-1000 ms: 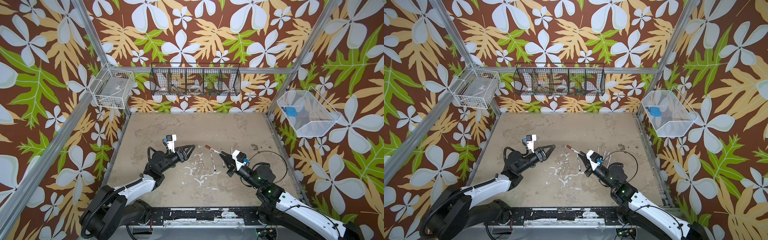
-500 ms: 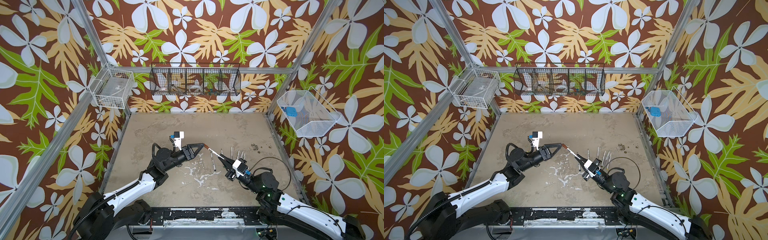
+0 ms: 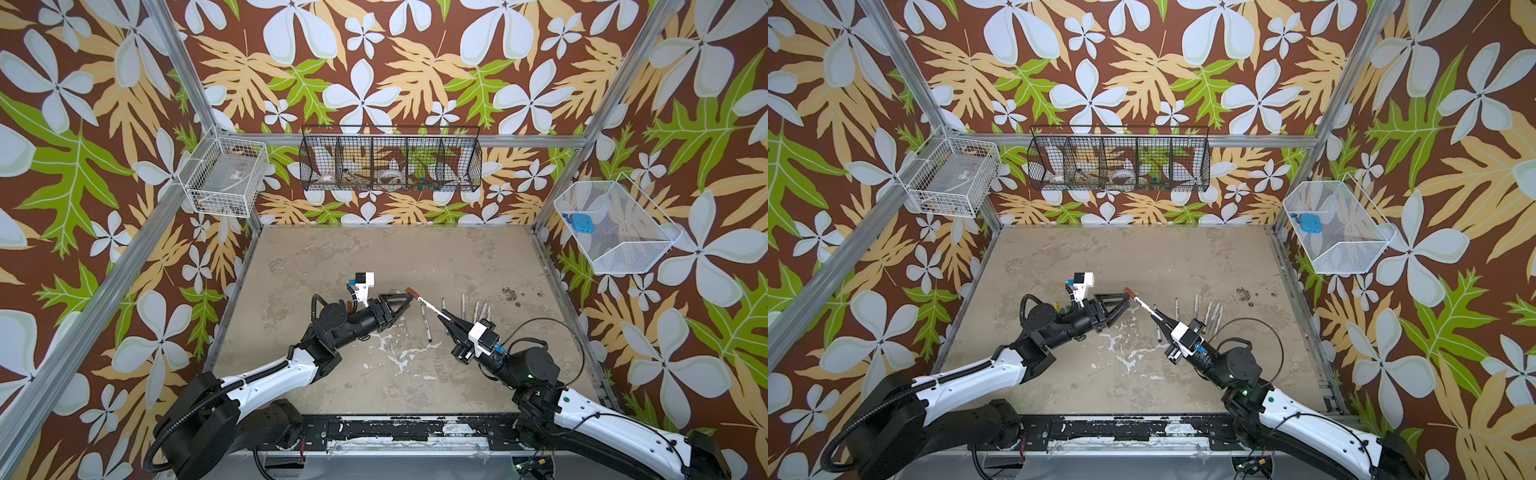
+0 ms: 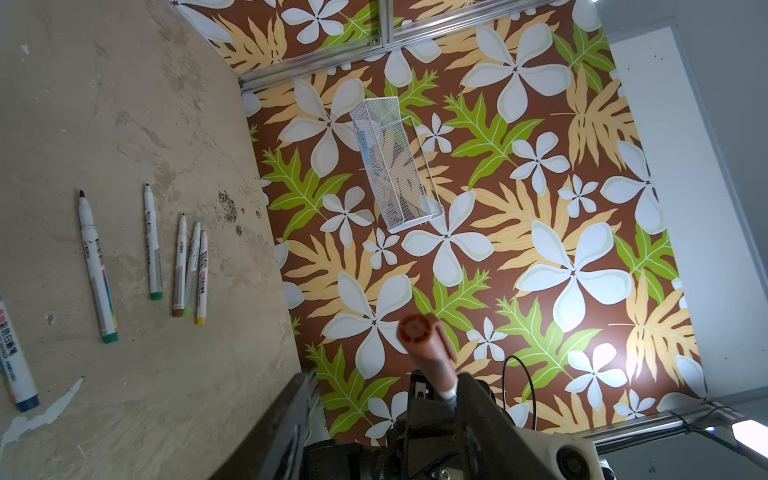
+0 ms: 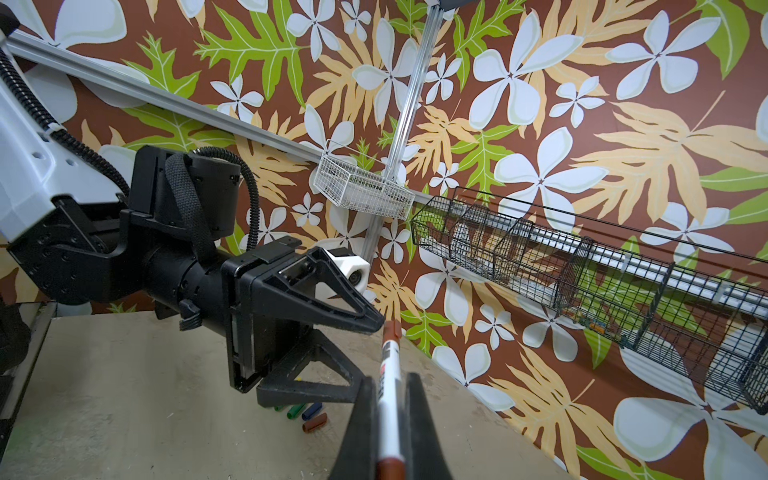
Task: Open the pen caps
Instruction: 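Open the left gripper and regrasp the marker at its brown cap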
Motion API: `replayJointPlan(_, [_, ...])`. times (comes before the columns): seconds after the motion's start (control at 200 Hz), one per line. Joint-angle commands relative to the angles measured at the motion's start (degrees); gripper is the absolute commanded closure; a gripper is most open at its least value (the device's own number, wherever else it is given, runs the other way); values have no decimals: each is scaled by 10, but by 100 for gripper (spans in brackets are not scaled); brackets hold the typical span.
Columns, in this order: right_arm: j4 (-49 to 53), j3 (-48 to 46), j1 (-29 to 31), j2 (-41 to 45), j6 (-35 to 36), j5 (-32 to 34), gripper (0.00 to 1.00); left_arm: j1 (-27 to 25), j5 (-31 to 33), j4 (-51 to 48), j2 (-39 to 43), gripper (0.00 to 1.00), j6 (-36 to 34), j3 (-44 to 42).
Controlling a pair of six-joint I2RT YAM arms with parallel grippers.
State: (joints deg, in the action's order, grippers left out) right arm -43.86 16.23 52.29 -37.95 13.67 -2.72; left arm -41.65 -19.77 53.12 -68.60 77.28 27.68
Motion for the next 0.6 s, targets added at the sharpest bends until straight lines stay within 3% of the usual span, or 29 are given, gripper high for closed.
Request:
replayJointPlan(0.0, [-27, -1, 4, -4, -4, -11, 100, -2, -12, 113, -17, 48, 47, -2])
replayJointPlan(0.245, [-27, -2, 9, -13, -7, -20, 100, -5, 6, 199, -41, 64, 77, -20])
replayJointPlan(0.596, [-27, -6, 10, -17, -16, -31, 100, -5, 3, 219, -44, 91, 83, -13])
